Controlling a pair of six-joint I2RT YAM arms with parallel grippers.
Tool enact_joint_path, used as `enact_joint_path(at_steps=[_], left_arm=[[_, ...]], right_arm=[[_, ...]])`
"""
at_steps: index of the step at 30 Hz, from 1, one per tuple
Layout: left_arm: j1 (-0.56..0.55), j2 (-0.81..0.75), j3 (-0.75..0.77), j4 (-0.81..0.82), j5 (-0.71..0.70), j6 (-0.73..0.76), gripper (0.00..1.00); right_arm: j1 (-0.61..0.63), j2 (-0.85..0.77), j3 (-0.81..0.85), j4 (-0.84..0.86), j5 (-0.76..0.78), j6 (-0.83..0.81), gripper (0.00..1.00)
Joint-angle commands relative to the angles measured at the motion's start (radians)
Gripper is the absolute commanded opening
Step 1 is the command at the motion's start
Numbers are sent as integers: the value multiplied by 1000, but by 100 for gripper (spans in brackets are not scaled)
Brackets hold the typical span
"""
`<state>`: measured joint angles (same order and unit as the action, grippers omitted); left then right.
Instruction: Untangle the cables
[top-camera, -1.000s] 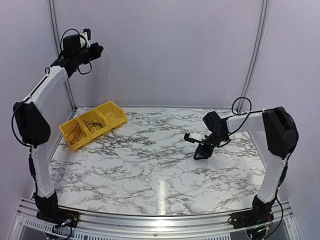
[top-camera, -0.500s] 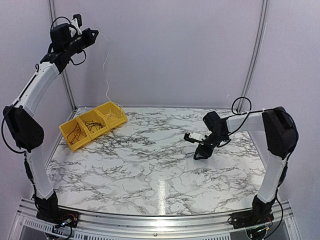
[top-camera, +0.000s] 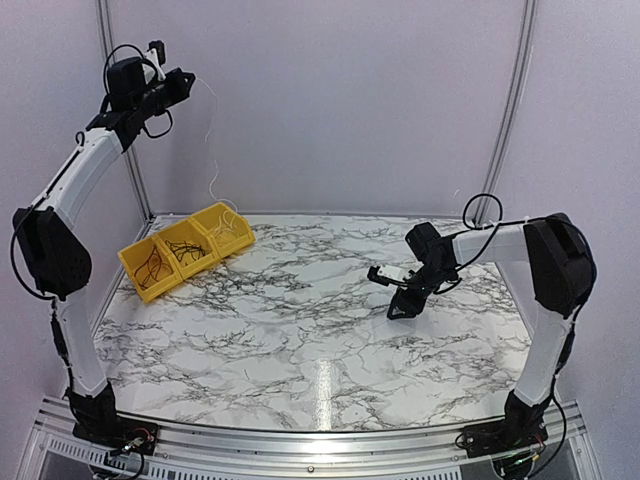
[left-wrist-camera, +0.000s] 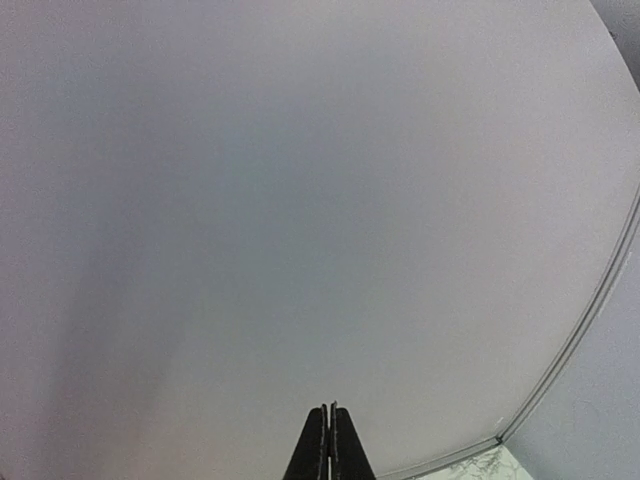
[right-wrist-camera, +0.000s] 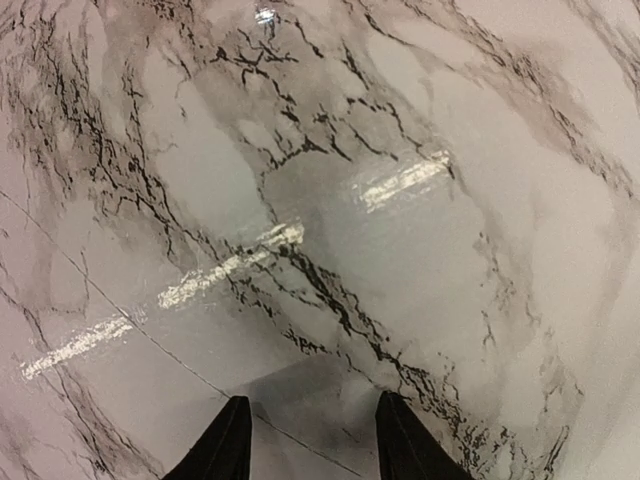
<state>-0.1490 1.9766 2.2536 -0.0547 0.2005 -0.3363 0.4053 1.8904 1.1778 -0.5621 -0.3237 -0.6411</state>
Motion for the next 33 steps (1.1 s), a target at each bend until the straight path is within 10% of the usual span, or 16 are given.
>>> enact_joint_path(at_steps=[1,33], left_arm=[[28,45,-21,9,-8,18,0],[-17,120,-552,89,50,-38,0]], right_arm=[[0,33,20,-28,9,-12,44],[7,57,31,-56,16,-31,44]])
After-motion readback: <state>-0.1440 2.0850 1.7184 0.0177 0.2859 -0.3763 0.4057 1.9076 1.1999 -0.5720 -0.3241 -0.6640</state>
